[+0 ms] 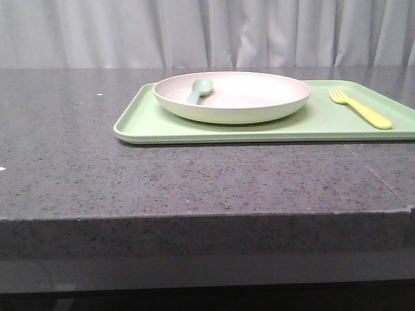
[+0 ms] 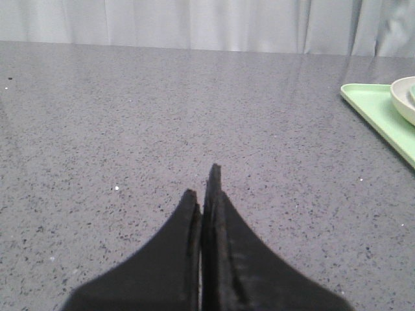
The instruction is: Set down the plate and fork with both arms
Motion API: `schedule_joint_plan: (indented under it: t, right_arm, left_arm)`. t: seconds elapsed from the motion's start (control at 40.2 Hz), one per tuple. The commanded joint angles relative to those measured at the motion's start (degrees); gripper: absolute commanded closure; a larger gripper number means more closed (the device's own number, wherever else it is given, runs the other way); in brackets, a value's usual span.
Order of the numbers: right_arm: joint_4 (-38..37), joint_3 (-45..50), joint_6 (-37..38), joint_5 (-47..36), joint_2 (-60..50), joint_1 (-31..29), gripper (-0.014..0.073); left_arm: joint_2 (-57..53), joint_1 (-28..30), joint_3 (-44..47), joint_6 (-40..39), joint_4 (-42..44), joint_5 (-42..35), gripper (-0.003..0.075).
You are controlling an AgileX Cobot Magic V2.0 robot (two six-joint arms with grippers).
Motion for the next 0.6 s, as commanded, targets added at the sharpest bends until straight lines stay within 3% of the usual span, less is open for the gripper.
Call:
schedule_joint_plan:
  t: [0.0,0.124,0.224,0.573]
  right_arm:
    - [0.1,-1.3,-0.4,-3.4,0.1,-0.3,0.0661]
    - [0.1,-1.3,-0.4,-3.4,0.1,-0.3,0.0661]
    - [0.1,-1.3,-0.4,-3.4,0.1,-0.3,0.0661]
    - [0.1,-1.3,-0.4,-3.2,0.1,-0.3,0.0661]
  left_arm:
    - [-1.1,0.1,0.1,-3.8,3.7,-6.1,0.0738]
    - [-3.6,0.1,3.5,-13.7,12.6,-8.7,0.0738]
    - [-5.3,0.1,5.9,-14.0,12.7,-12.8,0.0738]
    - [-5.3,-2.9,5.8,-14.0,14.8,-14.2,0.0738]
